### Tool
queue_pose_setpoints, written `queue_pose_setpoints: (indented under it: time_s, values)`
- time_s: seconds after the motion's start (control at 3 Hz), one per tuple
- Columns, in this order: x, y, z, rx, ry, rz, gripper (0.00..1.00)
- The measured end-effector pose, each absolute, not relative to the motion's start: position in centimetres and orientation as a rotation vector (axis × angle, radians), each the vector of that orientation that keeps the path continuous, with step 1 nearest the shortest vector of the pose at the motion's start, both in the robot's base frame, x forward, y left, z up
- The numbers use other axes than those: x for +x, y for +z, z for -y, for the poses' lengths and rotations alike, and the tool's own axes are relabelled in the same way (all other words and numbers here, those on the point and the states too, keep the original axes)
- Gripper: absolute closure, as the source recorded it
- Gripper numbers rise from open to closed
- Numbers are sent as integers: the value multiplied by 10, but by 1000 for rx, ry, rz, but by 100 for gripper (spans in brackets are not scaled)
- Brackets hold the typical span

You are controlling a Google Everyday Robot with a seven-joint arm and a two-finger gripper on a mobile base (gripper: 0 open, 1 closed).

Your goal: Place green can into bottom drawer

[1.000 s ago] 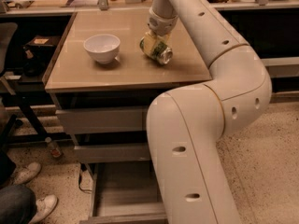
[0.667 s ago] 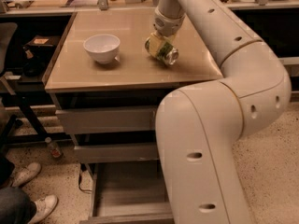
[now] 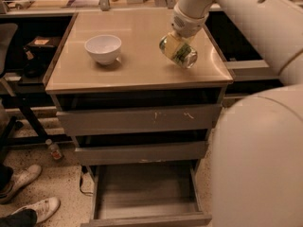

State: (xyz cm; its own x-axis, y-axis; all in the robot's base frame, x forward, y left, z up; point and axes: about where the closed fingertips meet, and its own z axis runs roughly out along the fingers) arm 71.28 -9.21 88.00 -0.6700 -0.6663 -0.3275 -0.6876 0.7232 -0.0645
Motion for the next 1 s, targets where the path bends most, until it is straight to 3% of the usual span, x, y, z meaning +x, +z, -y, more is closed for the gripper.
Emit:
queue_pose_setpoints:
  time_s: [1.0]
  values:
    - [662, 887, 102, -1053, 66, -2622, 100]
